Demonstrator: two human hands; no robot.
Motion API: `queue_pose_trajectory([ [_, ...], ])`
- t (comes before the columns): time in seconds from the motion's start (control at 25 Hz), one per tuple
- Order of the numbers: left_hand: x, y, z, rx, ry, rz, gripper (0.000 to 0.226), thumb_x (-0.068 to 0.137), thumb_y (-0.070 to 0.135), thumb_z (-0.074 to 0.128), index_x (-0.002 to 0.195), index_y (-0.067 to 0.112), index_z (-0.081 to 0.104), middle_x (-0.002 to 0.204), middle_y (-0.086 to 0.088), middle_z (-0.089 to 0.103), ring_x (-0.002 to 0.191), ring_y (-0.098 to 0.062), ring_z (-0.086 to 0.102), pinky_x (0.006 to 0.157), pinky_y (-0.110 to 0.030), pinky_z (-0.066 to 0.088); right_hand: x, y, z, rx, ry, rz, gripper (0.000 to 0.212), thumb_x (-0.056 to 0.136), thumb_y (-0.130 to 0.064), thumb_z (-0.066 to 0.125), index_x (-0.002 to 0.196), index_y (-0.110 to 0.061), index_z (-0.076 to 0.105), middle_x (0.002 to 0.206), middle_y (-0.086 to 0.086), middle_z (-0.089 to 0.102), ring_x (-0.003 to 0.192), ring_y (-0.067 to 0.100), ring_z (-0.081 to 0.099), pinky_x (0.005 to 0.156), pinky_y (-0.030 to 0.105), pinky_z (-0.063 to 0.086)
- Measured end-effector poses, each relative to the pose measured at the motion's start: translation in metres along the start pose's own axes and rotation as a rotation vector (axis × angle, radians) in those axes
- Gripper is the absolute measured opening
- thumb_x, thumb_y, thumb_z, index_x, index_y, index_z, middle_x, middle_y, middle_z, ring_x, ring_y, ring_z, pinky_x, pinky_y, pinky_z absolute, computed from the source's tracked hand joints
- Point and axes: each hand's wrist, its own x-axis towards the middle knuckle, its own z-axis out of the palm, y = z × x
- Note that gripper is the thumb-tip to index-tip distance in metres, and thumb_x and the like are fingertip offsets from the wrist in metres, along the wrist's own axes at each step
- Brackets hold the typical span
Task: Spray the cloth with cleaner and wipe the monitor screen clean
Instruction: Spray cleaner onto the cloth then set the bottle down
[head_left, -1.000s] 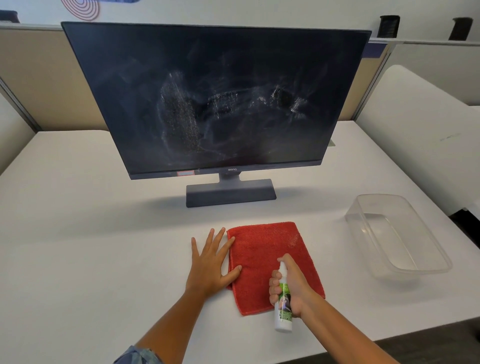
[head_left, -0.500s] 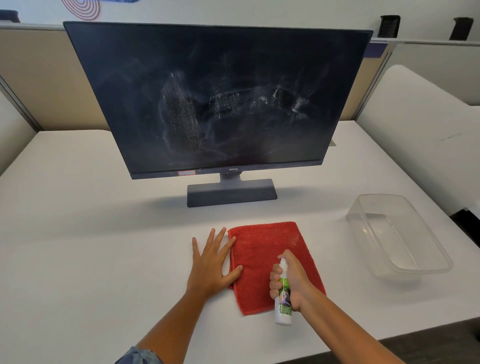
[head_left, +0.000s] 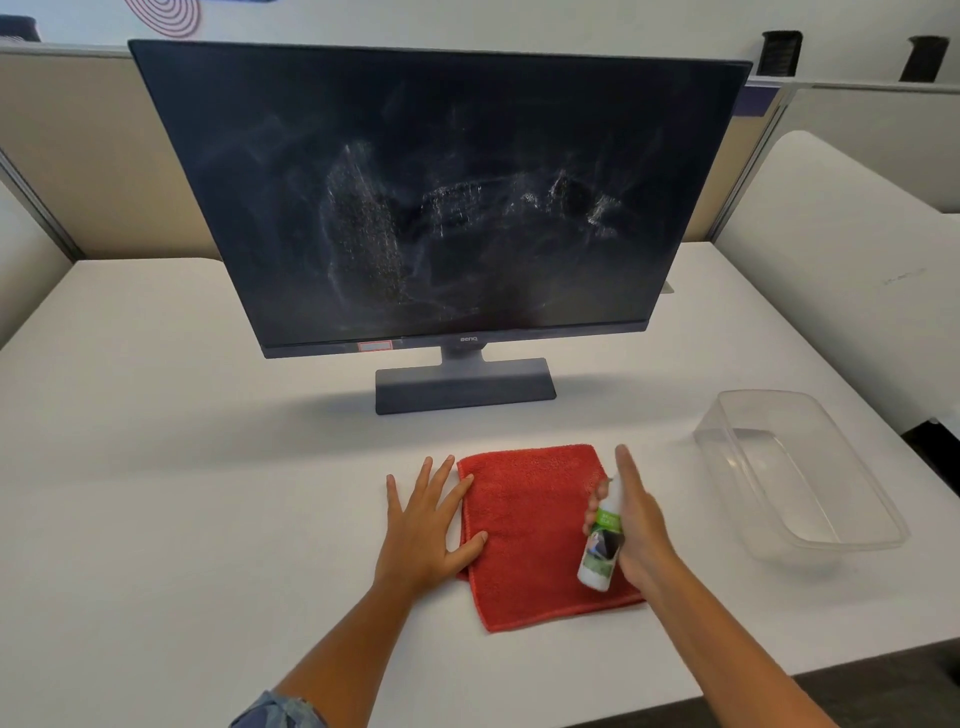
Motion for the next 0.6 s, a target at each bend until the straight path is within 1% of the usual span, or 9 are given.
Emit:
queue_pose_trajectory([
  [0.08,-0.001,0.0,-0.001,-0.002,-0.004,0.001,0.073,0.081,0.074,0.025,0.145,0.037,0.021,0.157,0.005,0.008,0.144,-0.017,-0.008,0.112,-0.057,-0.015,0.009,-0.014,-0.011,-0.038,0.068,-0.138,0.031,0.089,-0.037,0.059,0.066,-0.018,0.051,0.056,0.001,0.054,0.048,0.014,0.05,0.052,0.026,0.043],
  [0.12,-0.001,0.0,-0.002,-0.005,-0.009,0.0,0.074,0.081,0.074,0.025,0.145,0.037,0.021,0.158,0.005,0.008,0.144,-0.018,-0.008,0.111,-0.057,-0.015,0.014,-0.022,-0.017,-0.069,0.094,-0.203,0.02,0.09,-0.025,0.058,0.072,-0.018,0.049,0.063,0.001,0.052,0.055,0.014,0.049,0.056,0.028,0.042],
  [0.16,-0.001,0.0,-0.002,-0.008,-0.015,-0.002,0.074,0.081,0.074,0.024,0.145,0.037,0.021,0.158,0.005,0.008,0.145,-0.018,-0.008,0.111,-0.057,-0.016,0.02,-0.029,-0.022,-0.109,0.116,-0.272,0.015,0.088,-0.012,0.056,0.077,-0.018,0.047,0.069,0.001,0.048,0.061,0.013,0.047,0.059,0.027,0.04],
  [0.2,-0.001,0.001,-0.003,-0.009,-0.018,-0.002,0.074,0.081,0.074,0.024,0.145,0.037,0.02,0.158,0.005,0.008,0.145,-0.018,-0.008,0.111,-0.057,-0.016,0.026,-0.036,-0.027,-0.162,0.14,-0.332,0.017,0.085,-0.003,0.053,0.082,-0.018,0.045,0.075,0.0,0.045,0.066,0.013,0.045,0.061,0.026,0.039],
  [0.24,-0.001,0.001,-0.003,-0.006,-0.02,-0.001,0.074,0.081,0.074,0.024,0.145,0.037,0.02,0.158,0.005,0.007,0.145,-0.017,-0.008,0.111,-0.057,-0.016,0.032,-0.041,-0.032,-0.217,0.17,-0.377,0.021,0.084,0.001,0.051,0.09,-0.018,0.044,0.08,-0.001,0.043,0.07,0.012,0.045,0.062,0.026,0.038],
  [0.32,0.0,0.002,-0.004,-0.007,-0.025,-0.002,0.074,0.081,0.073,0.024,0.145,0.037,0.019,0.158,0.005,0.007,0.144,-0.017,-0.009,0.112,-0.057,-0.016,0.043,-0.048,-0.039,-0.309,0.248,-0.43,0.03,0.086,-0.001,0.052,0.109,-0.016,0.04,0.097,0.001,0.043,0.081,0.013,0.047,0.066,0.026,0.04],
  [0.4,0.0,0.002,-0.004,-0.011,-0.031,-0.004,0.074,0.081,0.073,0.025,0.145,0.037,0.019,0.158,0.005,0.007,0.145,-0.017,-0.008,0.112,-0.057,-0.015,0.054,-0.049,-0.045,-0.404,0.325,-0.471,0.034,0.089,-0.007,0.053,0.118,-0.013,0.038,0.112,0.006,0.04,0.09,0.019,0.049,0.07,0.03,0.041],
  [0.52,-0.001,0.002,-0.005,-0.02,-0.017,0.005,0.074,0.081,0.072,0.027,0.145,0.035,0.022,0.158,0.004,0.011,0.144,-0.018,-0.007,0.112,-0.058,-0.013,0.066,-0.043,-0.049,-0.459,0.359,-0.481,0.033,0.091,-0.012,0.054,0.119,-0.012,0.038,0.124,0.012,0.039,0.097,0.027,0.053,0.071,0.032,0.043],
  [0.6,-0.001,0.002,-0.005,-0.034,-0.009,0.008,0.074,0.081,0.071,0.028,0.144,0.034,0.025,0.157,0.003,0.014,0.144,-0.019,-0.005,0.112,-0.059,-0.012,0.07,-0.036,-0.052,-0.472,0.365,-0.502,0.032,0.091,-0.014,0.056,0.119,-0.012,0.039,0.126,0.013,0.039,0.1,0.026,0.051,0.073,0.031,0.043],
])
